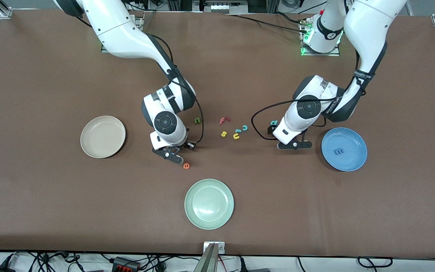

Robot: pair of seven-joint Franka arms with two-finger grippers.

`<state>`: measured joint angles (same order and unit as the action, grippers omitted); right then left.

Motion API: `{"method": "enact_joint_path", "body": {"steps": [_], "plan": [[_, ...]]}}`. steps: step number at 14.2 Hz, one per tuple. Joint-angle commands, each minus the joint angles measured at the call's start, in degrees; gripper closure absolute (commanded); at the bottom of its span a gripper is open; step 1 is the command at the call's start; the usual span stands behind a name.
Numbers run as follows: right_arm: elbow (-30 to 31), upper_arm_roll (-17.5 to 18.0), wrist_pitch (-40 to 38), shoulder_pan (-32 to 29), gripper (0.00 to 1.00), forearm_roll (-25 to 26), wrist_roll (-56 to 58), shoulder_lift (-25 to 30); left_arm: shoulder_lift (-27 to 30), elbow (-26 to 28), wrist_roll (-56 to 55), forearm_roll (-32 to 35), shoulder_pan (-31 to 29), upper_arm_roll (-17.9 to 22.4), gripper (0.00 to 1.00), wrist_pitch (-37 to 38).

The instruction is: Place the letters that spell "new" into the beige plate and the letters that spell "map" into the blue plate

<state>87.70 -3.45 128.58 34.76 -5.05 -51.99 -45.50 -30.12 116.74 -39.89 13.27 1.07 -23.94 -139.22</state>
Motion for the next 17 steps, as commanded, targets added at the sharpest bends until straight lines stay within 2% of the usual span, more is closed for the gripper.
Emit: {"method": "enact_joint_path", "body": {"steps": [1, 2, 4, 5, 7, 8, 9, 10, 11, 14, 17], "plan": [[0.79, -1.29, -4.89, -0.31, 1.00, 0.39, 3.73, 2.60, -0.81, 2.18, -3.44, 0.09, 0.25, -0.23, 0.00, -3.69], [2.45, -2.60, -7.53, -0.14, 1.00, 0.57, 6.00, 4.01, -1.07, 2.18, -3.44, 0.09, 0.16, -0.23, 0.03, -3.69], [8.67, -6.03, -8.96, -0.31, 1.00, 1.01, 13.53, 9.09, -1.34, 2.09, -3.52, 0.09, 0.68, -0.32, 0.34, -3.69], [12.45, -8.13, -9.05, -0.48, 1.00, 1.01, 18.80, 11.99, -1.69, 2.00, -3.52, 0.09, 0.95, -0.23, 0.44, -3.95], [20.10, -12.88, -9.05, -0.57, 1.00, 1.01, 28.22, 17.36, -2.39, 1.65, -3.44, 0.62, 0.86, -0.23, 0.49, -4.12], [23.36, -15.16, -9.05, -0.66, 1.00, 1.01, 32.17, 19.64, -2.48, 1.56, -3.44, 0.71, 0.95, -0.23, 0.55, -4.47], [25.22, -16.58, -9.05, -0.92, 1.00, 1.01, 35.17, 20.88, -2.74, 1.56, -3.52, 0.71, 0.95, -0.23, 0.65, -4.91], [26.54, -17.90, -9.05, -1.36, 1.00, 1.01, 37.90, 21.50, -2.75, 1.65, -3.44, 0.71, 0.95, -0.23, 0.71, -4.92], [27.07, -18.78, -9.05, -1.71, 1.00, 1.01, 39.67, 21.51, -2.66, 1.65, -3.35, 0.71, 0.86, -0.23, 0.82, -4.83], [27.26, -19.14, -8.35, -3.65, 0.99, 1.01, 41.61, 19.94, 0.05, 0.86, -1.16, 0.80, 0.25, -0.05, 0.88, -0.72], [27.17, -19.14, -5.02, -4.96, 0.96, 1.01, 42.58, 17.65, 3.40, -5.45, 9.54, 0.80, -1.68, 0.47, 0.88, 15.25]]}}
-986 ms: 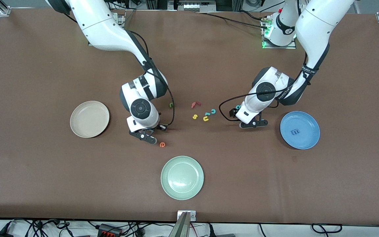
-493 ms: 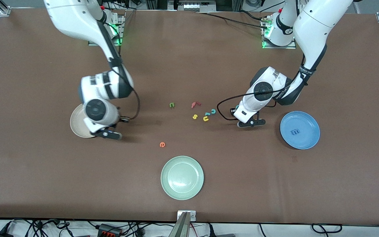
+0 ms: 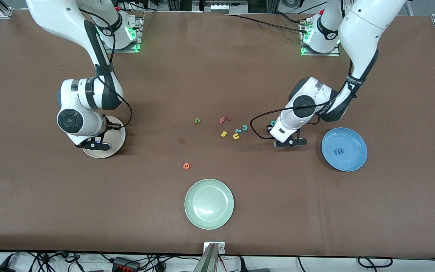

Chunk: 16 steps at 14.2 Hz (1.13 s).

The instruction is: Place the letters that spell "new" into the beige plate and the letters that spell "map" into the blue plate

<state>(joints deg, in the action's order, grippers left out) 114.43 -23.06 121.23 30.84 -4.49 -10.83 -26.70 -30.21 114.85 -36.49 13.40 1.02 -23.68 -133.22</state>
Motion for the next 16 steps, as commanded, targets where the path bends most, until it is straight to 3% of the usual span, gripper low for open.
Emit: {"method": "enact_joint_path", "body": {"steps": [1, 2, 3, 4, 8, 10, 11, 13, 16], "plan": [[0.44, 0.47, 3.30, -1.13, 0.94, 0.36, 1.77, -1.77, 4.10, -5.58, 9.12, 0.84, -3.29, 0.21, 0.88, 14.25], [0.44, 0.47, 3.66, -1.31, 0.83, 0.35, 1.86, -1.95, 4.28, -6.55, 12.02, 2.23, -5.30, 0.21, 0.85, 17.17], [0.09, 0.47, 3.57, -1.40, 0.37, 0.35, 1.86, -2.13, 4.54, -6.65, 15.18, 4.42, -7.67, 0.12, 0.84, 18.16], [-0.43, 0.47, 3.22, -0.96, 0.00, 0.18, 1.69, -2.04, 5.24, -6.39, 18.96, 6.18, -10.66, -0.14, 0.84, 18.17], [-9.37, 0.91, 0.86, 2.72, 0.00, -0.34, 1.86, -1.86, 5.07, -5.08, 27.42, 6.82, -16.21, -0.05, 0.84, 17.39], [-15.18, 0.91, 0.67, 5.27, 0.00, -0.79, 1.24, -4.92, 3.50, -3.76, 27.43, 6.82, -17.98, -0.06, 0.82, 13.36], [-18.94, 2.04, 0.67, 5.89, 0.00, -1.31, 1.25, -7.03, 3.40, -2.27, 27.43, 6.82, -18.24, -0.05, 0.74, 11.16], [-25.46, 4.15, 0.50, 6.86, 0.00, -3.06, 0.72, -11.33, 3.23, -1.90, 27.43, 6.82, -18.59, -0.05, 0.00, 10.78], [-33.63, 5.39, 1.02, 8.88, 0.00, -6.50, -4.71, -18.54, 3.84, -2.26, 27.17, 6.64, -18.33, -0.84, 0.00, 11.75]]}}
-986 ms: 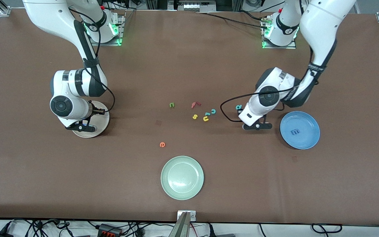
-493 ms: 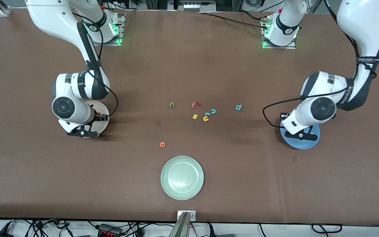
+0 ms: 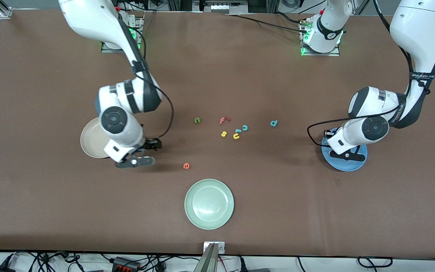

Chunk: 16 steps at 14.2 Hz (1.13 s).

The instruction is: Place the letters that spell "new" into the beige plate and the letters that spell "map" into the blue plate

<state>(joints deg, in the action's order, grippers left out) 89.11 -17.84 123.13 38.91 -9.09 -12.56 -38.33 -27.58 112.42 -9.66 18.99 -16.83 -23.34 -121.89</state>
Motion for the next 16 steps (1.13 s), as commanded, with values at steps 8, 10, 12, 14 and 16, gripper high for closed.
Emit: {"method": "enact_joint_path", "body": {"steps": [8, 10, 12, 14, 16], "plan": [[-17.83, 0.35, 3.60, 5.30, 0.24, -1.81, -10.20, -16.60, 0.60, 5.43, -12.85, 0.87, 0.56, -17.43, 0.00, -4.56], [-17.83, 0.43, 5.18, 5.39, 0.32, -1.90, -10.38, -17.56, 0.33, 8.16, -11.61, 1.22, 4.94, -17.44, 0.00, -9.49], [-17.83, 1.22, 5.72, 5.22, 0.41, -1.90, -10.38, -17.66, -0.28, 9.48, -11.87, 7.68, 7.07, -17.35, 0.00, -12.57], [-17.92, 1.23, 6.07, 5.04, 0.43, -1.90, -10.20, -17.66, -2.56, 10.71, -12.05, 13.33, 6.29, -17.09, 0.09, -16.25], [-18.01, 1.23, 6.94, 4.78, 0.44, -1.90, -10.12, -17.66, -4.23, 11.77, -12.23, 13.70, 6.46, -16.83, 0.22, -19.34]]}}
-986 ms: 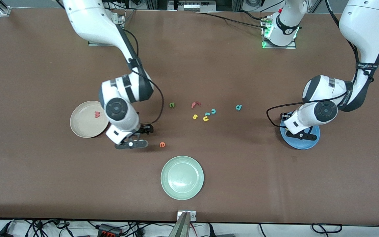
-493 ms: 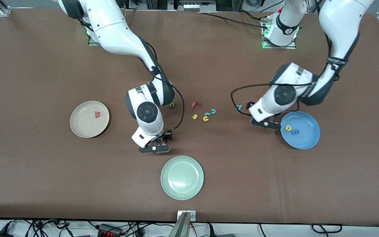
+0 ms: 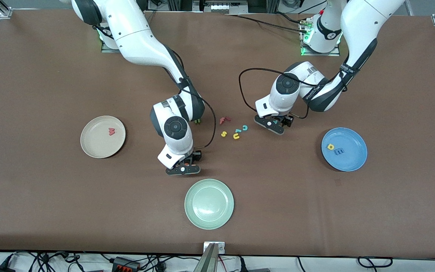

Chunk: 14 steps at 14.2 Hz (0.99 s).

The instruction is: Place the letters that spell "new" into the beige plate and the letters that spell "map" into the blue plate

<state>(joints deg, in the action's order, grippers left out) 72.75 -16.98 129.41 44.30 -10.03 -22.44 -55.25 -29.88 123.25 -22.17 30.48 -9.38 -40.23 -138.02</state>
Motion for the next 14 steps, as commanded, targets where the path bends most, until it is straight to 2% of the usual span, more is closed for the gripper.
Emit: {"method": "enact_joint_path", "body": {"steps": [1, 2, 4, 5, 7, 9, 11, 12, 14], "plan": [[-1.65, 0.37, 0.93, -0.62, 0.44, -0.96, -0.23, -0.91, -2.28, 1.02, 0.20, 2.21, -0.90, 0.15, 0.30, -3.57], [-1.65, 0.37, 1.45, -0.79, 0.44, -0.96, -0.15, -1.18, -2.64, 1.03, 0.20, 2.56, -0.81, 0.33, 0.35, -3.57], [-1.65, 0.37, 2.51, -0.79, 0.44, -0.96, -0.23, -1.88, -3.51, 0.94, -0.15, 6.94, -1.07, 0.94, 0.37, -3.57], [-1.65, 0.37, 2.51, -0.71, 0.44, -0.87, -0.32, -1.97, -3.78, 1.02, -0.76, 7.65, -1.08, 0.95, 0.42, -3.66], [-1.56, 0.37, 2.60, -0.71, 0.46, -0.87, -0.23, -2.14, -4.13, 0.94, -1.82, 7.84, -0.99, 0.95, 0.63, -3.57], [-1.56, 0.37, 2.60, -0.71, 0.48, -0.87, -0.23, -2.23, -3.70, 0.94, -1.91, 7.84, -1.08, 0.95, 0.78, -2.96], [-1.56, 0.37, 2.60, -0.71, 0.58, -0.87, -0.23, -2.23, -2.47, 0.41, -1.82, 7.84, -1.25, 0.77, 0.86, -1.47], [-1.56, 0.37, 2.60, -0.79, 0.65, -0.87, -0.15, -2.23, -1.33, -0.11, -1.74, 7.84, -1.43, 0.42, 0.91, 1.76], [-1.56, 0.37, 2.51, -0.79, 0.75, -0.87, -0.15, -2.23, 2.09, -2.48, -1.12, 7.84, -1.69, -0.11, 0.92, 8.69]]}}
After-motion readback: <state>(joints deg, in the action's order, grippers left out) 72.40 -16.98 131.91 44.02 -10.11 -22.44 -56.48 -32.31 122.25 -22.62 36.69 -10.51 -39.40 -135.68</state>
